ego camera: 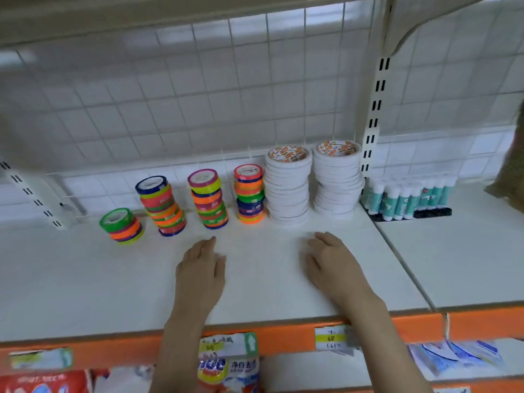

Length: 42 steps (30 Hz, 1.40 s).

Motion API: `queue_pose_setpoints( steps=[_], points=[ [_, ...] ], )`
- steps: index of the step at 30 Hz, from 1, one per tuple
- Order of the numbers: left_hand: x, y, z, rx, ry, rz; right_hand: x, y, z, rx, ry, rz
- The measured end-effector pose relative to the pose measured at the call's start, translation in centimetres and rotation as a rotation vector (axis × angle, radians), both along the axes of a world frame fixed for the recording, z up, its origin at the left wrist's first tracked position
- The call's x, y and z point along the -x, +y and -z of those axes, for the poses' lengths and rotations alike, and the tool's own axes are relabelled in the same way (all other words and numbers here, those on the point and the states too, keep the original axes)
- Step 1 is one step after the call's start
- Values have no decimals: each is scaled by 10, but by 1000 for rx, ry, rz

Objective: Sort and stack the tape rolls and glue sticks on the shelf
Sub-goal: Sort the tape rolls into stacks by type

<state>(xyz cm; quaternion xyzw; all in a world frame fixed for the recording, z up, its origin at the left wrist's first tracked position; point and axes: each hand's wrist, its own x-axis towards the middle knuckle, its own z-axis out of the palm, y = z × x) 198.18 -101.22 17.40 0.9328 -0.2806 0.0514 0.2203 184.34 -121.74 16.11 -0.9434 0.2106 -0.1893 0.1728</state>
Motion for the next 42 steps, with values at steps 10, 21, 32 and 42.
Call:
queue_pose_setpoints(
  steps=[10, 21, 32, 42],
  points=[
    [-91, 172, 4, -95, -6, 43, -123, 216, -2, 30, -55, -119],
    [-114, 246, 0, -15, 129, 5, -161, 290, -14, 31, 40, -126],
    [-117, 234, 2, -110, 70, 104, -149, 277, -3, -7, 52, -113],
    [-167, 293, -16, -93, 32, 59, -195, 333, -12, 28, 31, -177]
  ],
)
